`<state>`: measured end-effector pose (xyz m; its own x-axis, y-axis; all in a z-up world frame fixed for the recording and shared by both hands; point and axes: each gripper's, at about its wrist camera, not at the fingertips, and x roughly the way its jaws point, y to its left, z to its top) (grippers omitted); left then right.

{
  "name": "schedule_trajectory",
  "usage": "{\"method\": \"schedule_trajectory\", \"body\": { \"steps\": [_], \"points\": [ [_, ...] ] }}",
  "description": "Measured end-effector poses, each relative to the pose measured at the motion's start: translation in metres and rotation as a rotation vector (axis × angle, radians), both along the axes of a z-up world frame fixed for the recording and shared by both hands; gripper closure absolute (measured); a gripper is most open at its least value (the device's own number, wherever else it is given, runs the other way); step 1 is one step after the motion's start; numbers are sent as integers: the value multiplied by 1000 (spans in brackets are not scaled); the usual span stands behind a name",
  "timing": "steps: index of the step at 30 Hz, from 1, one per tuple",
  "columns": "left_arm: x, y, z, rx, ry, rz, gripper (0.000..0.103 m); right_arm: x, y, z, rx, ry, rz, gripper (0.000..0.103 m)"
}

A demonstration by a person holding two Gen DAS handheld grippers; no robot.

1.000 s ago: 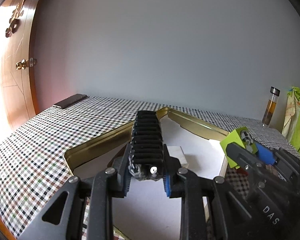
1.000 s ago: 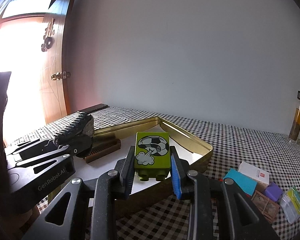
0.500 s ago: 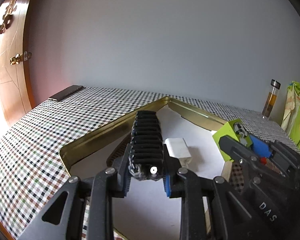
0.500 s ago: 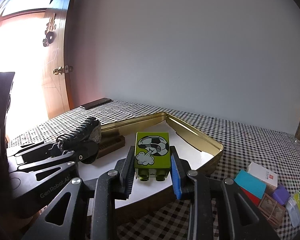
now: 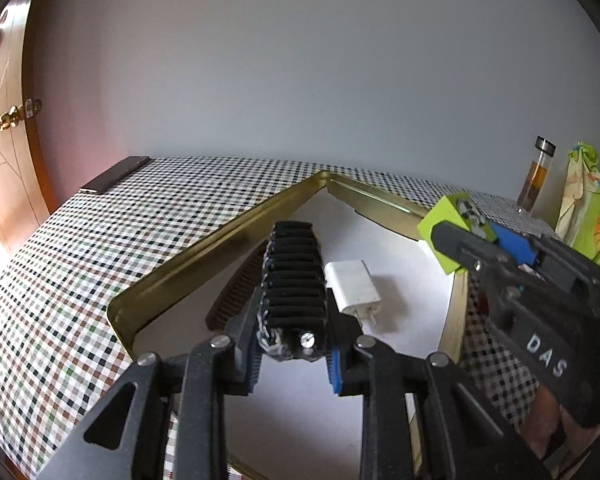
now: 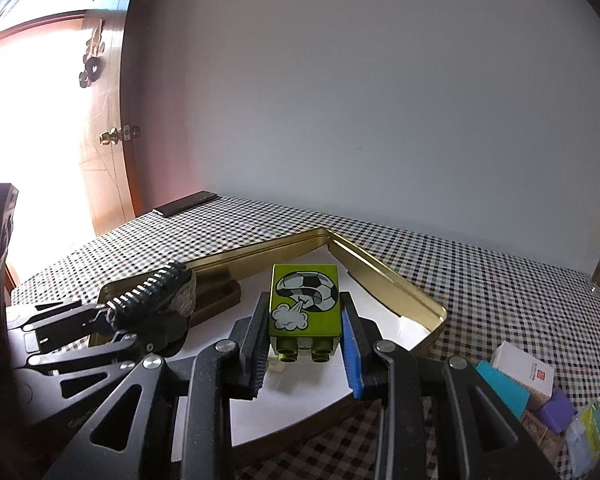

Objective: Organize rigid objects

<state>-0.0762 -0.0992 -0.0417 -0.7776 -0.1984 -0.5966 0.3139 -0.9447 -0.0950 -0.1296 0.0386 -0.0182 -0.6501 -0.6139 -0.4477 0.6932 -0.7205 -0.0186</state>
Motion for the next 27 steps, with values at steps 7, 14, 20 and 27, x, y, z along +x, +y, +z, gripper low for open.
{"method": "schedule_trajectory", "body": {
  "steps": [7, 14, 20, 27],
  "points": [
    [-6, -4, -1, 1, -28, -15, 79, -18, -7, -1, 22, -53, 1, 69],
    [-14, -6, -5, -5, -79, -36, 79, -27, -12, -9, 56, -100, 6, 69],
    [-17, -7, -4, -22, -96, -45, 79, -33, -17, -15, 84, -127, 6, 69],
    [-20, -8, -7, -38, -127, -61, 79, -37, -17, -20, 108, -149, -12, 69]
  ]
}}
